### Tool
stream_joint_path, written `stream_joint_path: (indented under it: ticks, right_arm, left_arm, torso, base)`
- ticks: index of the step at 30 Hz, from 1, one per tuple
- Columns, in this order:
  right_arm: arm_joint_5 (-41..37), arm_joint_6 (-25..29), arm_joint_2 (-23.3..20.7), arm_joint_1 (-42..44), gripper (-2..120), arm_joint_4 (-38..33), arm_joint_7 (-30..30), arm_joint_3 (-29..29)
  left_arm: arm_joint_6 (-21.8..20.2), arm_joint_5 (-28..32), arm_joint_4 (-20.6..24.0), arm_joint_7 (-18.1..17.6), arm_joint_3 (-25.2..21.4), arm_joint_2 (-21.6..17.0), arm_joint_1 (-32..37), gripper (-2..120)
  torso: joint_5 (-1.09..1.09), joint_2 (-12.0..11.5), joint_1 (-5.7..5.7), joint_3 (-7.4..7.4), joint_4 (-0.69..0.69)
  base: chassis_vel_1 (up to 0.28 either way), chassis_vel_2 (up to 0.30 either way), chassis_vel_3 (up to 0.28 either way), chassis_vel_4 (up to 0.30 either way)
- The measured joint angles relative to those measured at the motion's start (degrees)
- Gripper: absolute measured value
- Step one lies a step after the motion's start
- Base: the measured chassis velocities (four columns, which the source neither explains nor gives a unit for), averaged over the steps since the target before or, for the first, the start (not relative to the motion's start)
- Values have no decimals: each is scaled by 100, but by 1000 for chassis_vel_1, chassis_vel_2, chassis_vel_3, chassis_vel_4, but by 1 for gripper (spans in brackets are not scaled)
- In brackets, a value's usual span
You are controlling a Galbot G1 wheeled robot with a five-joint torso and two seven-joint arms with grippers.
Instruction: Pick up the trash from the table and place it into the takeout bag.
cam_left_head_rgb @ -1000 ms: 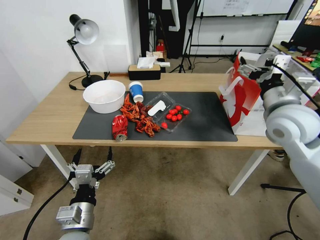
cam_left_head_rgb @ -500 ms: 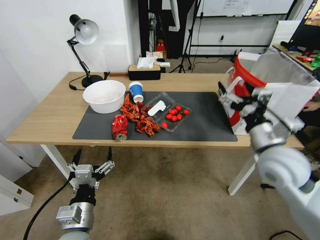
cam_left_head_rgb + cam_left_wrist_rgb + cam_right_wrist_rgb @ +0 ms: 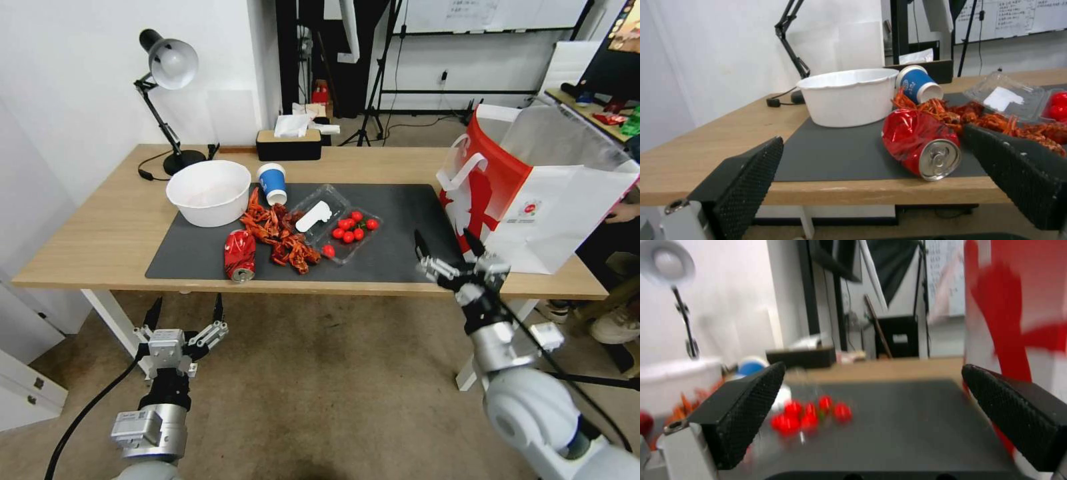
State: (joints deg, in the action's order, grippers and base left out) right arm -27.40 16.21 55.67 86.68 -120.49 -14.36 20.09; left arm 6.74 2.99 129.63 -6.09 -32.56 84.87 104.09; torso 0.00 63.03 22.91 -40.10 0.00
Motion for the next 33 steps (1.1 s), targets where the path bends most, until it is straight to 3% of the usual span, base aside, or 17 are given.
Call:
stream_joint_path:
  ticks: [5,22,28,30,31,33]
  right_arm:
    - [332,356,301,310,100,359,-66,-80]
    - [674,273,501,439,100,706,-615,-313]
    - [681,178,481,452,100,625,-643,-326]
    - [695,132,478,462,100,558,-678,-325]
    - [695,132,478,462,100,558,-678,-325]
    - [699,103,477,449,100,502,-695,-321]
  left_arm:
    - [6,1,-23,2,17,0,-21,100]
    - [-185,87,-72,13,28,-89,-115,100]
    - [-851,807,50,-128,-54,-651,-678,100]
    - [-1253,1353,74,-182,-17,-1121,-1033,100]
    - [-1253,1353,74,-182,-17,-1121,-1033,100]
    - [-1540,1794,-50,-263,124,-1533,-1311,100]
  torso:
    - [0,0,0,0,0]
    - [-1,0,1,0,1]
    - [-1,-1,1,-1,0]
    - [-1,-1,1,-1,0]
    - [-1,-1,1,-1,0]
    - [-1,0,1,-1,-2]
  base:
    - [0,0,0,0]
    - [0,0,0,0]
    - [0,0,0,0]
    - [0,0,0,0]
    - [0,0,0,0]
    - [0,0,0,0]
